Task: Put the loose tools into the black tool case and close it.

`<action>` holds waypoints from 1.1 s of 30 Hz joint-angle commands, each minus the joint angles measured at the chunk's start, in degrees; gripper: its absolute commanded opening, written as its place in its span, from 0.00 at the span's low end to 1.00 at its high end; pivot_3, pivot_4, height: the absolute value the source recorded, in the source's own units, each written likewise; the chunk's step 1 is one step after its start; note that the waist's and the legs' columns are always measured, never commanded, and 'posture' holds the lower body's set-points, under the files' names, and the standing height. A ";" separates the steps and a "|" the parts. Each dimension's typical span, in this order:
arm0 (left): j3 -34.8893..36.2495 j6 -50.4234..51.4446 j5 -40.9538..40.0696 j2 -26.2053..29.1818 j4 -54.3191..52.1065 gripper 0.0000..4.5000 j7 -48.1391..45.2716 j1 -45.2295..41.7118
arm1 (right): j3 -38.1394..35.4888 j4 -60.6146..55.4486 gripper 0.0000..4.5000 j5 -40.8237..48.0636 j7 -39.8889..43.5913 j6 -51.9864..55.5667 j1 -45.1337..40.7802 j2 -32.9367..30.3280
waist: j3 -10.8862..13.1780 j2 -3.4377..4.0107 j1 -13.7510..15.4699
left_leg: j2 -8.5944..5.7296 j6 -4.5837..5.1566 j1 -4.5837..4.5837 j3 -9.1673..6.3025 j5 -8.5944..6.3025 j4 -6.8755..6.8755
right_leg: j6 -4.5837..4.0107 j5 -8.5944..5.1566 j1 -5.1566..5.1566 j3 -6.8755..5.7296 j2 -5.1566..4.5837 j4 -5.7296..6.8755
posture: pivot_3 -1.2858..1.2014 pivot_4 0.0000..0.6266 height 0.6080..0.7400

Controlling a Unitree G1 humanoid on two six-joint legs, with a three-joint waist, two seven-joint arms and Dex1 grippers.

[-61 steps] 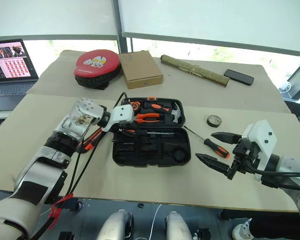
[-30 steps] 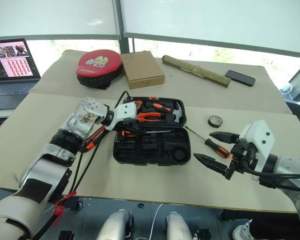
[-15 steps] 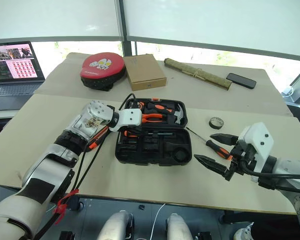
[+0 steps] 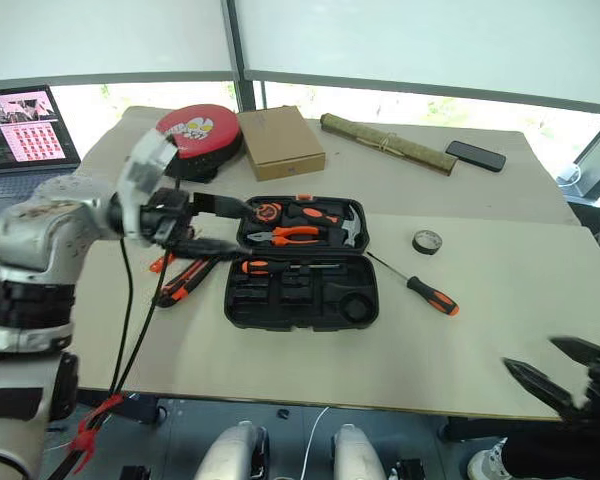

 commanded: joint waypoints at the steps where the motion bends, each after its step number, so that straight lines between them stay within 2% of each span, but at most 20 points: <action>1: -2.02 -3.68 0.02 1.09 -5.09 0.99 0.55 1.82 | 3.55 4.07 1.00 -1.93 0.90 -2.92 -6.03 -4.51 | 0.05 -0.08 -0.26 | 0.02 0.00 0.16 0.03 0.00 -0.01 | 0.05 -0.18 0.13 0.01 0.00 -0.05 | 0.52 0.24 1.00; 3: -2.80 -4.68 -0.13 1.15 -5.42 0.99 0.63 2.13 | 6.10 6.01 1.00 -2.60 0.97 -2.96 -8.93 -5.72 | 0.05 -0.08 -0.17 | 0.00 0.04 0.19 0.02 0.03 -0.01 | -0.15 -0.31 0.17 0.05 0.01 -0.09 | 0.52 0.24 1.00; 7: -4.05 -4.38 -2.21 0.28 -7.75 0.99 1.19 2.53 | 25.45 15.12 1.00 -9.44 -0.68 -5.86 -24.91 -8.62 | 0.08 -0.12 -0.40 | 0.00 0.06 0.19 0.05 0.04 -0.01 | -0.02 -0.23 0.15 0.08 0.03 -0.09 | 0.52 0.24 1.00; 11: -4.85 -4.80 -2.09 0.75 -9.75 0.99 2.58 3.41 | 38.40 24.75 1.00 -15.57 -1.16 -7.71 -38.55 -7.20 | 0.16 -0.05 -0.27 | -0.06 0.07 0.06 0.16 0.05 -0.09 | -0.13 0.15 -0.08 0.27 0.03 -0.06 | 0.52 0.24 1.00; 19: -4.51 -4.08 -3.85 0.97 -11.58 0.99 5.65 4.65 | 50.12 38.69 1.00 -22.08 -1.40 -9.50 -52.23 -2.62 | 0.19 -0.03 0.11 | -0.12 0.07 -0.01 0.16 0.04 -0.33 | -0.12 0.07 -0.14 0.23 0.02 -0.16 | 0.52 0.24 1.00; 24: -5.05 -4.63 -3.55 1.16 -10.67 1.00 6.04 4.18 | 50.92 40.49 0.70 -22.36 0.01 -10.68 -53.21 -1.22 | 0.19 -0.03 -0.09 | -0.11 0.07 0.02 0.16 0.04 -0.34 | -0.12 0.07 -0.13 0.23 0.03 -0.13 | 0.52 0.24 1.00; 26: -5.15 -4.75 -3.36 1.15 -9.84 1.00 6.17 3.79 | 49.82 39.17 0.51 -21.72 0.31 -10.33 -52.00 -1.55 | 0.19 -0.03 -0.07 | -0.11 0.07 0.04 0.16 0.04 -0.34 | -0.12 0.07 -0.12 0.23 0.04 -0.12 | 0.52 0.24 1.00; 30: -5.45 -5.46 -2.72 1.44 -8.81 1.00 5.92 3.66 | 45.82 33.78 0.23 -20.09 1.34 -9.43 -45.97 -4.07 | 0.18 -0.02 0.33 | -0.11 0.07 0.02 0.15 0.04 -0.35 | -0.11 0.07 -0.12 0.21 0.03 -0.13 | 0.52 0.24 1.00; 33: -5.41 -5.76 -2.51 2.26 -8.63 1.00 5.54 4.02 | 40.40 28.19 0.23 -18.00 2.44 -7.22 -39.64 -6.98 | 0.19 -0.01 0.77 | -0.12 0.07 -0.01 0.16 0.04 -0.38 | -0.09 0.05 -0.12 0.19 0.01 -0.15 | 0.52 0.24 1.00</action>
